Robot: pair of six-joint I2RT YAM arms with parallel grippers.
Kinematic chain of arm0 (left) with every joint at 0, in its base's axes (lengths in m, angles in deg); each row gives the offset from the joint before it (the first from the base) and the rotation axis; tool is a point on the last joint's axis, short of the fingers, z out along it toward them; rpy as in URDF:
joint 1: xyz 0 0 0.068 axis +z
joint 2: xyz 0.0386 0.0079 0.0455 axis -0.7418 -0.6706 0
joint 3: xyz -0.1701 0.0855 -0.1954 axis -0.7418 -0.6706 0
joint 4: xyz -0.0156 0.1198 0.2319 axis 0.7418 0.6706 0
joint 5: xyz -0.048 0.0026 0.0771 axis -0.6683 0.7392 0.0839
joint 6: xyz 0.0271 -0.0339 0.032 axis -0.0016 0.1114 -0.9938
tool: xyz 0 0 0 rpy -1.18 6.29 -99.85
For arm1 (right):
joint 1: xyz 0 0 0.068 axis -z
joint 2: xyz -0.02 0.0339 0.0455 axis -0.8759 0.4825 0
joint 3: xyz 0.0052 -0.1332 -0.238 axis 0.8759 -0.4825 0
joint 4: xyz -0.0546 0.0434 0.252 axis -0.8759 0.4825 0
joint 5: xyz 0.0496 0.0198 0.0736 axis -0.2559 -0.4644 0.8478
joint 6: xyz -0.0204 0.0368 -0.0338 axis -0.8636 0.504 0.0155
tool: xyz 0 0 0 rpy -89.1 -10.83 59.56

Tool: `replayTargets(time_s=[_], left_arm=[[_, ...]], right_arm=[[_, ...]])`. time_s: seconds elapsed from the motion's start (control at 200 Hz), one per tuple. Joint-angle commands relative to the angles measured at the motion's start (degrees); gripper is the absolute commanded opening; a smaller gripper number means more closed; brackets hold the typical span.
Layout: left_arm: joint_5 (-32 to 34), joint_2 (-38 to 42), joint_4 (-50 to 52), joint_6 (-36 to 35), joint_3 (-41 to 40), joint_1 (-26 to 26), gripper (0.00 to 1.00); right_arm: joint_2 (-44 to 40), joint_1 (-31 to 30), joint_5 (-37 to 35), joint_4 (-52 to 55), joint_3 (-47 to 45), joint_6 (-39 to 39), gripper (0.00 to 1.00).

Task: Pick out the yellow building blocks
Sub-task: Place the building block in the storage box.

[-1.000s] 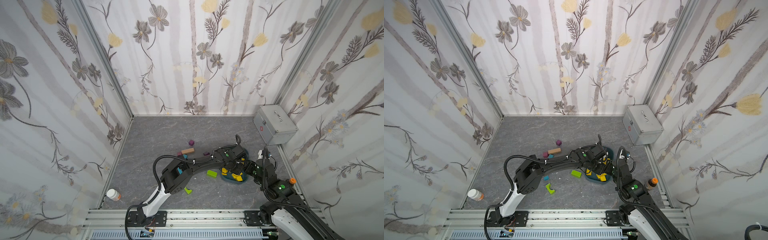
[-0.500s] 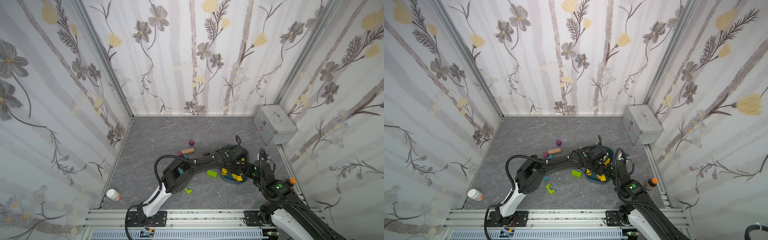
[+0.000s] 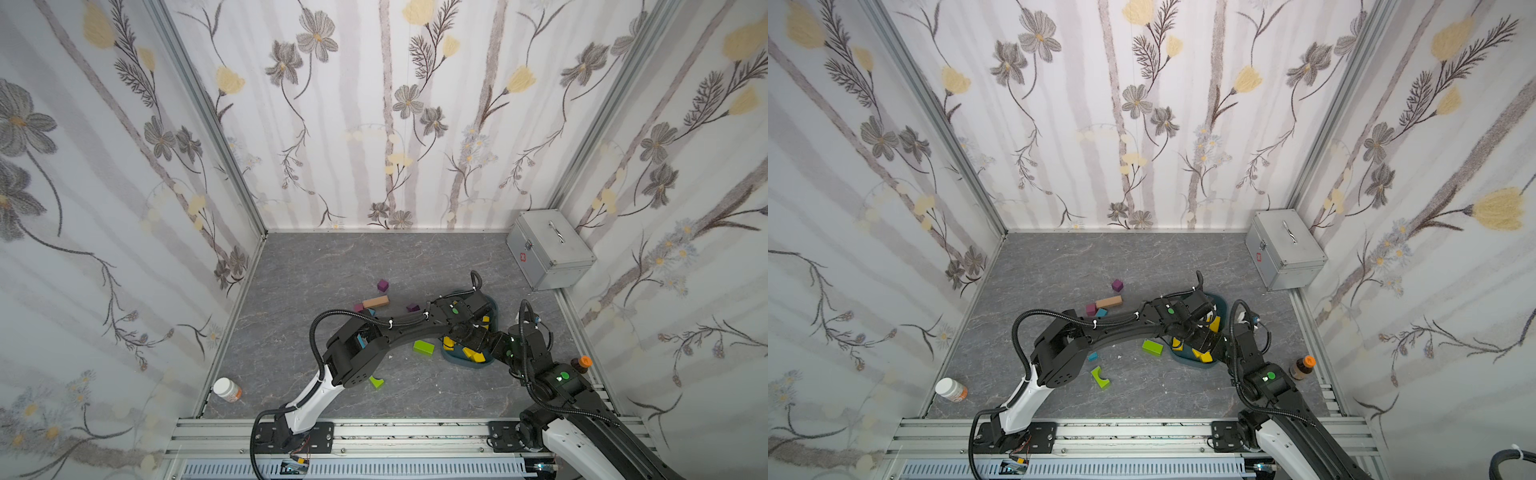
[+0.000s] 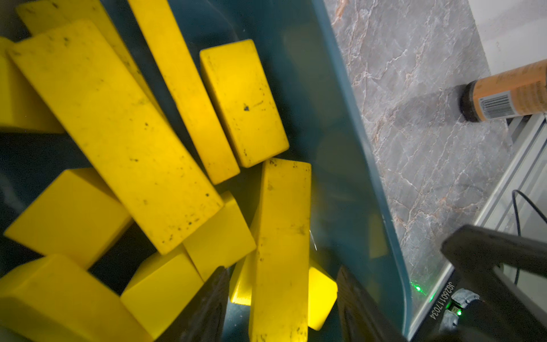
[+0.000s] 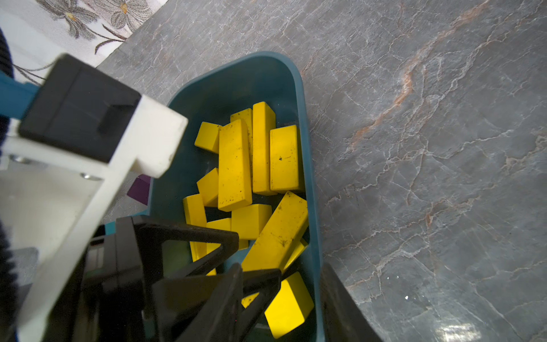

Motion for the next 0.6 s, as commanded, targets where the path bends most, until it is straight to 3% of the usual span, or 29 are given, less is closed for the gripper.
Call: replayTargets(time_s=[0.0,0.24,0.595], left_arm=[[-1.3,1.2,-3.4,0.9,0.0,0.0,0.63],[-1.3,2.0,-3.8,0.6,0.0,0.0,0.70],[-1.2,4.7,-6.1,1.0,-3.0,0.2,0.71]], right_arm=[[0.0,-0.1,0.7,-1.8,0.5,0.2,0.45],[0.6,-0.1,2.1,-3.5,0.4,-0.2,0.47],[1.1,-0.1,2.1,-4.5,0.1,-0.6,0.49]])
